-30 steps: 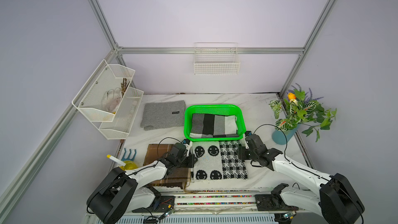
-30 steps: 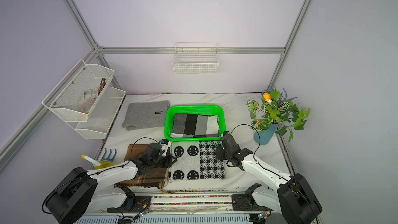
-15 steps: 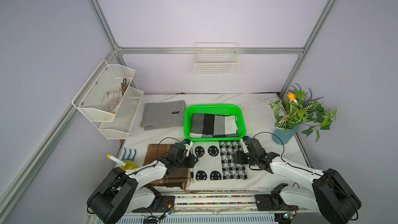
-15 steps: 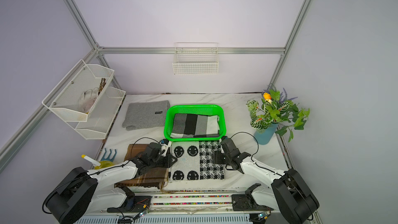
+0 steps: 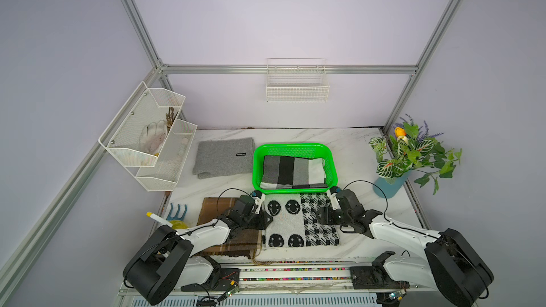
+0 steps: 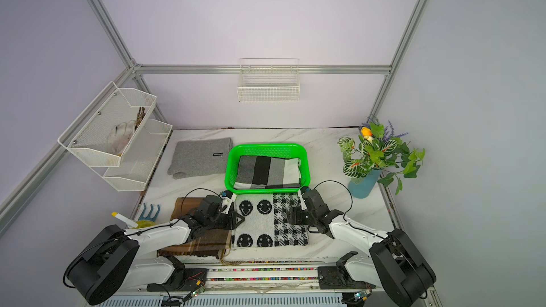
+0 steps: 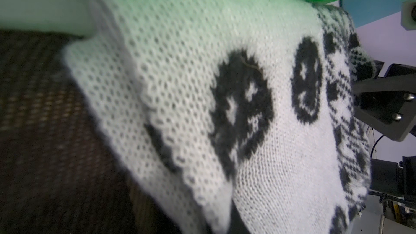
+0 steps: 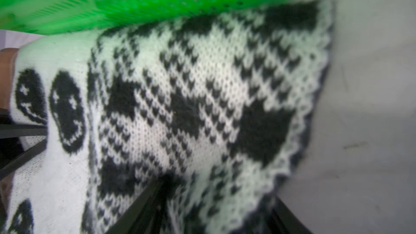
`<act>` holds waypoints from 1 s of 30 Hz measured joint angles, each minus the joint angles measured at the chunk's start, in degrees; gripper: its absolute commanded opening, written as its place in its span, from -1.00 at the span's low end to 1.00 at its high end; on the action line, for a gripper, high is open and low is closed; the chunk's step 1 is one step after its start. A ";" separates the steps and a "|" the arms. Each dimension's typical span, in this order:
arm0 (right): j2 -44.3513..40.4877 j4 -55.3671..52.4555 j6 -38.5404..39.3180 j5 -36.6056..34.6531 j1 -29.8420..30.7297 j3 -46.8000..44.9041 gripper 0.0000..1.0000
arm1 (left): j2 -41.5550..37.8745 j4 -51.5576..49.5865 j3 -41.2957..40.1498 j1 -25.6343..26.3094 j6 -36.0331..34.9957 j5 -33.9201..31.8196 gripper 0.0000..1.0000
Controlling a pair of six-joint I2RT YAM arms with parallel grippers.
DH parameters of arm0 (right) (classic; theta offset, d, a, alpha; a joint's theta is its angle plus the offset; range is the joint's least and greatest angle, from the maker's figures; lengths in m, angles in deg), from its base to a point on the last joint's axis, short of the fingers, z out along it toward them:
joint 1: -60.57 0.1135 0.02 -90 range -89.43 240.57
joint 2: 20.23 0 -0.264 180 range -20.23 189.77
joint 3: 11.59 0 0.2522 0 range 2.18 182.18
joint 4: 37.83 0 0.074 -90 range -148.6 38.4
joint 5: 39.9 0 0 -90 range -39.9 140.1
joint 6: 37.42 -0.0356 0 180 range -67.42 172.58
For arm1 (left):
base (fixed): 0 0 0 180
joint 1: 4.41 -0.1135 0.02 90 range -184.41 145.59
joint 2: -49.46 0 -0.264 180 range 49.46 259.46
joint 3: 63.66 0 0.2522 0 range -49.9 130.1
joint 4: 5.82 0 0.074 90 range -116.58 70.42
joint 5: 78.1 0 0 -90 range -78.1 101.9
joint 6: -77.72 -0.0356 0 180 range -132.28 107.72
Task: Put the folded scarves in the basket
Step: Pick up the scarf at the center of the board.
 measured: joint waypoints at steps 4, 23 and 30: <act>1.18 1.27 0.15 1.64 0.00 0.26 0.15 | 0.98 0.85 -0.04 0.00 0.11 0.57 -0.56; -6.93 -1.16 1.07 5.07 -0.09 -0.44 -1.00 | 0.66 2.75 -0.04 0.26 0.61 3.32 -1.00; -10.08 -4.72 1.73 5.62 -0.09 1.36 -1.00 | -2.75 1.99 -0.02 0.52 2.49 5.84 -1.00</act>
